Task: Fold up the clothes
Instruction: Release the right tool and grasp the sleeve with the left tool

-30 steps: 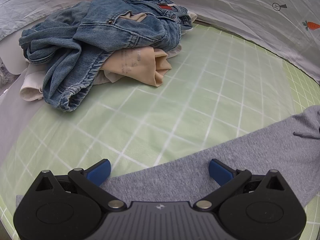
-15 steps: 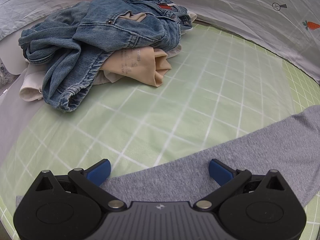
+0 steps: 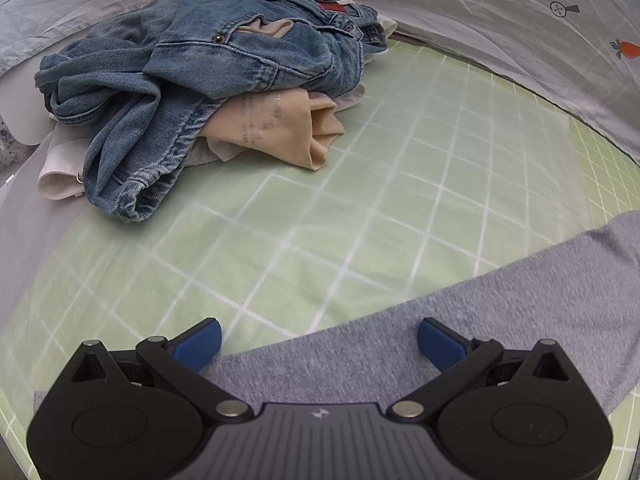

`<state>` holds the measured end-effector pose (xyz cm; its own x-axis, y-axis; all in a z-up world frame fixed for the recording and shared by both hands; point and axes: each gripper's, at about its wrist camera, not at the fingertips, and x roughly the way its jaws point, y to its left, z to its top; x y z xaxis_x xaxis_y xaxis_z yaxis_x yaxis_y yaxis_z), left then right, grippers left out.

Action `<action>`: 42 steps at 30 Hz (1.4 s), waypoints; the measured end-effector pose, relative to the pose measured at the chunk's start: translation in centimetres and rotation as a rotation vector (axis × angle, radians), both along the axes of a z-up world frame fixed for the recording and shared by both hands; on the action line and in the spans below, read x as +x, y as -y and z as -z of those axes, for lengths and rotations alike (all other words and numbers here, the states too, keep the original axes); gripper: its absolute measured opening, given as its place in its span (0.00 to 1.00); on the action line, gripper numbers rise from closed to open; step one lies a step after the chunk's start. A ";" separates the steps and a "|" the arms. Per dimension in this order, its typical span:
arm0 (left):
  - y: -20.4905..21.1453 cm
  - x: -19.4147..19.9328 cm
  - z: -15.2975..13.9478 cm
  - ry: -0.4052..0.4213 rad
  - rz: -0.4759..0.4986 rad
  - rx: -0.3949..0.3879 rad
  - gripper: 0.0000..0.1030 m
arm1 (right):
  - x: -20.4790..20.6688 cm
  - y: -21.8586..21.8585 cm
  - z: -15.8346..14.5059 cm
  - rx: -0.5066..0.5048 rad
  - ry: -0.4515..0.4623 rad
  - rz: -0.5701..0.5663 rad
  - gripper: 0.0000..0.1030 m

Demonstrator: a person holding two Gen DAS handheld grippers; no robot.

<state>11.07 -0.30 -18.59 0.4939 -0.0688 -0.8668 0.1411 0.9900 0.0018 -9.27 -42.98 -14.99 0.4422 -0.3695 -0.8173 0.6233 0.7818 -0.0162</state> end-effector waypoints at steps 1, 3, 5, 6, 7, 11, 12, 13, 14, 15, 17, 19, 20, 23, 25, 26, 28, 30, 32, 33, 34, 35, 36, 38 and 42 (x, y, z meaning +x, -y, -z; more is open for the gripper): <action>0.0 0.1 0.0 -0.008 -0.001 0.001 1.00 | -0.1 -0.4 0.7 0.002 -0.022 -0.008 0.04; 0.1 0.3 0.0 -0.023 -0.001 0.004 1.00 | -0.7 -0.9 1.1 0.003 -0.017 -0.012 0.05; 0.1 0.5 -0.1 -0.035 0.007 0.004 1.00 | -1.2 -1.2 1.2 0.003 -0.008 -0.012 0.06; 0.0 0.6 -0.1 -0.041 0.013 0.004 1.00 | -1.4 -1.2 1.1 0.003 -0.010 -0.006 0.09; -0.1 0.6 -0.1 -0.047 0.016 0.002 1.00 | -1.6 -1.3 1.1 0.005 -0.007 0.001 0.12; -1.3 -0.3 -1.0 -0.042 -0.020 -0.081 1.00 | -3.3 -1.2 0.5 0.017 0.057 0.049 0.41; -1.6 -0.8 -1.3 -0.032 -0.022 -0.095 1.00 | -3.8 -1.2 0.4 0.019 0.079 0.059 0.48; -1.9 -1.2 -1.6 -0.023 -0.023 -0.104 1.00 | -4.4 -1.4 0.4 0.022 0.095 0.065 0.48; -2.1 -1.8 -1.8 -0.017 -0.021 -0.099 1.00 | -4.8 -1.5 0.6 0.024 0.096 0.072 0.48; -2.3 -2.2 -1.9 -0.014 -0.021 -0.093 1.00 | -5.3 -1.7 0.8 0.026 0.092 0.078 0.48; -2.9 -3.2 -2.1 -0.013 -0.029 -0.094 1.00 | -6.3 -2.0 1.3 0.035 0.085 0.094 0.52; -3.7 -4.3 -2.2 -0.011 -0.049 -0.114 1.00 | -7.4 -2.3 1.7 0.041 0.087 0.112 0.64; -4.0 -4.9 -2.3 -0.014 -0.060 -0.121 1.00 | -7.9 -2.5 1.8 0.039 0.087 0.118 0.75; -4.9 -6.3 -2.4 -0.008 -0.075 -0.124 1.00 | -8.5 -2.9 2.1 0.041 0.078 0.095 0.95; -5.2 -7.2 -2.3 -0.005 -0.082 -0.130 1.00 | -8.7 -3.3 2.3 0.040 0.067 0.081 1.00; -5.4 -7.5 -2.3 -0.005 -0.085 -0.133 1.00 | -8.7 -3.5 2.6 0.036 0.055 0.079 1.00; -5.6 -8.1 -2.0 -0.011 -0.091 -0.138 1.00 | -8.7 -3.9 2.9 0.016 0.045 0.071 1.00; -5.7 -8.6 -1.7 -0.014 -0.091 -0.140 1.00 | -8.6 -4.1 3.0 0.002 0.046 0.057 1.00; -5.6 -8.9 -1.3 -0.016 -0.083 -0.143 1.00 | -8.4 -4.4 3.1 -0.011 0.041 0.037 1.00; -5.5 -9.0 -1.1 -0.021 -0.080 -0.142 1.00 | -8.3 -4.6 3.2 -0.020 0.039 0.026 1.00; -5.4 -9.0 -0.8 -0.026 -0.077 -0.139 1.00 | -8.2 -4.8 3.2 -0.024 0.042 0.016 1.00; -5.2 -9.0 -0.7 -0.023 -0.071 -0.131 1.00 | -8.3 -5.0 3.3 -0.023 0.048 0.012 1.00; -5.0 -9.0 -0.6 -0.017 -0.064 -0.120 1.00 | -8.3 -5.1 3.3 -0.021 0.055 0.010 1.00; -4.5 -9.1 -0.5 -0.005 -0.051 -0.100 1.00 | -8.4 -5.3 3.4 -0.023 0.062 0.004 1.00; -3.7 -9.3 -0.3 0.026 -0.019 -0.089 0.97 | -8.7 -5.4 3.5 -0.033 0.079 -0.006 1.00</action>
<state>1.80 3.39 -18.28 0.5183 -0.1347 -0.8445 0.1229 0.9890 -0.0824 -17.98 -37.59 -18.48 0.5071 -0.3929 -0.7671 0.6188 0.7855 0.0068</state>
